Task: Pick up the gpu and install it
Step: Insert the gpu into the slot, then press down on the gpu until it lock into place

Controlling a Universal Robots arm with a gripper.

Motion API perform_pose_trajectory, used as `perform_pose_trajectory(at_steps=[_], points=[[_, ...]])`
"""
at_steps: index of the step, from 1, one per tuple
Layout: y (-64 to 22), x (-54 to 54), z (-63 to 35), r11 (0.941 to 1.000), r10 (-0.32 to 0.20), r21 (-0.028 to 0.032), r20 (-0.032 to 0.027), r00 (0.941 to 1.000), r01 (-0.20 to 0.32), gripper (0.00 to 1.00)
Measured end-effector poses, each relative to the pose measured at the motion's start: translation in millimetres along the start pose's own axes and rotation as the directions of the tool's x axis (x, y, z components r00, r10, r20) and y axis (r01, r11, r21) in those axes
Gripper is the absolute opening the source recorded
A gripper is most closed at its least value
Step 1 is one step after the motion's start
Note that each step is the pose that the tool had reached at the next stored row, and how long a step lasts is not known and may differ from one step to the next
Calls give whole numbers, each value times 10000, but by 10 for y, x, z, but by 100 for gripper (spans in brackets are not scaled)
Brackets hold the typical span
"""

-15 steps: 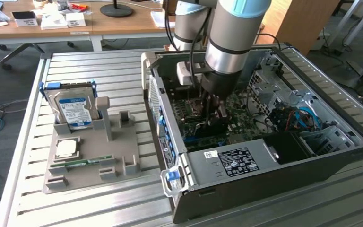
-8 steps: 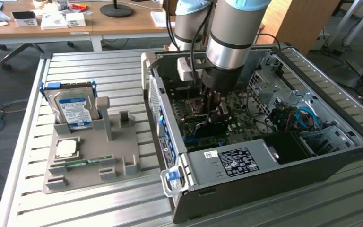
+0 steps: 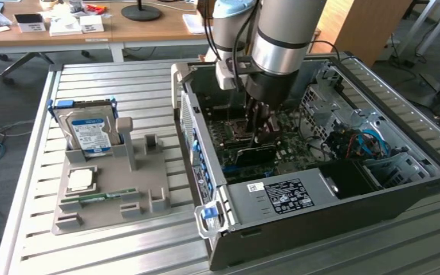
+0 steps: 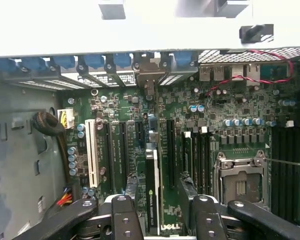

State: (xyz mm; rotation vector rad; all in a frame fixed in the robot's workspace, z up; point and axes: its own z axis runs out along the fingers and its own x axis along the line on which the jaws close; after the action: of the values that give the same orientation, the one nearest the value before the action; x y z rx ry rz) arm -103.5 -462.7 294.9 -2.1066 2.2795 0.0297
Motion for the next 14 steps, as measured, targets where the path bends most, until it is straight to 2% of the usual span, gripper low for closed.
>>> perform_pose_trajectory(at_steps=[14], points=[[0,-1,-19,10000,0,0,-4,10000,0,46]])
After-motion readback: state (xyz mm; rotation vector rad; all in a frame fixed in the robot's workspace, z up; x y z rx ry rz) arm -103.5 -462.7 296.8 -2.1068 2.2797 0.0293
